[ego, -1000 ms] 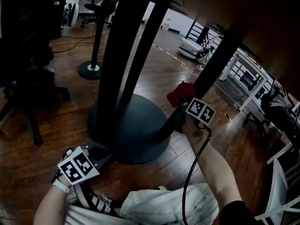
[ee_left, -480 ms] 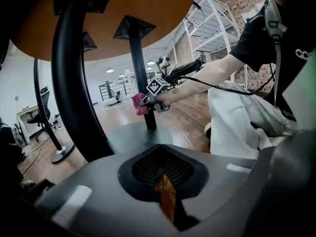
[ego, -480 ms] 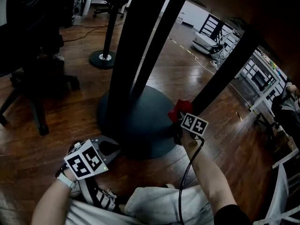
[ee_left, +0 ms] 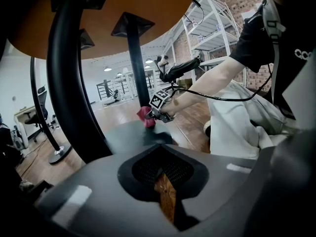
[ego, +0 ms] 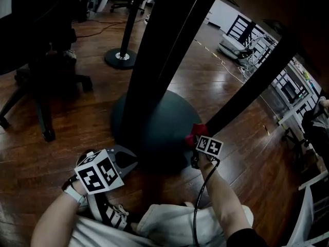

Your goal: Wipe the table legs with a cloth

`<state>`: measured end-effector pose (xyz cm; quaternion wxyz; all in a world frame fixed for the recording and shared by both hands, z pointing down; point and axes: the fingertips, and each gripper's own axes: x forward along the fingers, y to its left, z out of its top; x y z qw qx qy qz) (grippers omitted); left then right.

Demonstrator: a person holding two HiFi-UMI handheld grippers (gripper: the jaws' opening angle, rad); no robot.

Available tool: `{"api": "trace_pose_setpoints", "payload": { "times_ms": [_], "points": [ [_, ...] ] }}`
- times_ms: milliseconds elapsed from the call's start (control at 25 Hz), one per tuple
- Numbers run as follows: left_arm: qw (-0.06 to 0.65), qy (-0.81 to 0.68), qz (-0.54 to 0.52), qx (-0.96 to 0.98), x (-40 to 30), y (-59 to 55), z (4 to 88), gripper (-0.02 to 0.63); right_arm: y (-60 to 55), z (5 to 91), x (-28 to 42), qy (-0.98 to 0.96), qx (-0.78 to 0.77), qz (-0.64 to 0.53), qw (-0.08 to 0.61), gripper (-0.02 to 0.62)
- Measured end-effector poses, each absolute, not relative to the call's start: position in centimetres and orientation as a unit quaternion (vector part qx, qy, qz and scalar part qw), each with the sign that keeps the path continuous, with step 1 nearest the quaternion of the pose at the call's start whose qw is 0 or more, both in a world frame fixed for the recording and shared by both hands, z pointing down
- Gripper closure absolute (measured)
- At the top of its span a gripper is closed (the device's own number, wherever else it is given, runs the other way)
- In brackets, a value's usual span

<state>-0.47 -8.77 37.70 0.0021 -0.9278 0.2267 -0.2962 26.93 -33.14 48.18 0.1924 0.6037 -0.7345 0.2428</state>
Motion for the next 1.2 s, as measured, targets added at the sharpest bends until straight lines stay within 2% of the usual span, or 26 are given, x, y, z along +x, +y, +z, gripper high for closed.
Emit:
{"api": "trace_pose_setpoints", "payload": {
  "times_ms": [360, 640, 880, 1200],
  "points": [
    [0.001, 0.22, -0.3, -0.928, 0.0, -8.7, 38.1, 0.614, -31.0, 52.2, 30.3, -0.714, 0.602, 0.237, 0.267, 0.546],
    [-0.001, 0.215, -0.307, -0.927, 0.1, -8.6, 38.4, 0.614, -30.6, 51.9, 32.2, -0.705, 0.603, 0.198, 0.317, 0.546],
    [0.005, 0.211, -0.308, -0.928, 0.4, -8.4, 38.1, 0.614, -30.9, 48.8, 32.7, -0.713, 0.594, 0.153, 0.339, 0.546],
    [0.017, 0.217, -0.299, -0.929, 0.2, -8.4, 37.1, 0.614, -31.0, 40.2, 32.6, -0.742, 0.56, 0.058, 0.364, 0.546]
  ]
}}
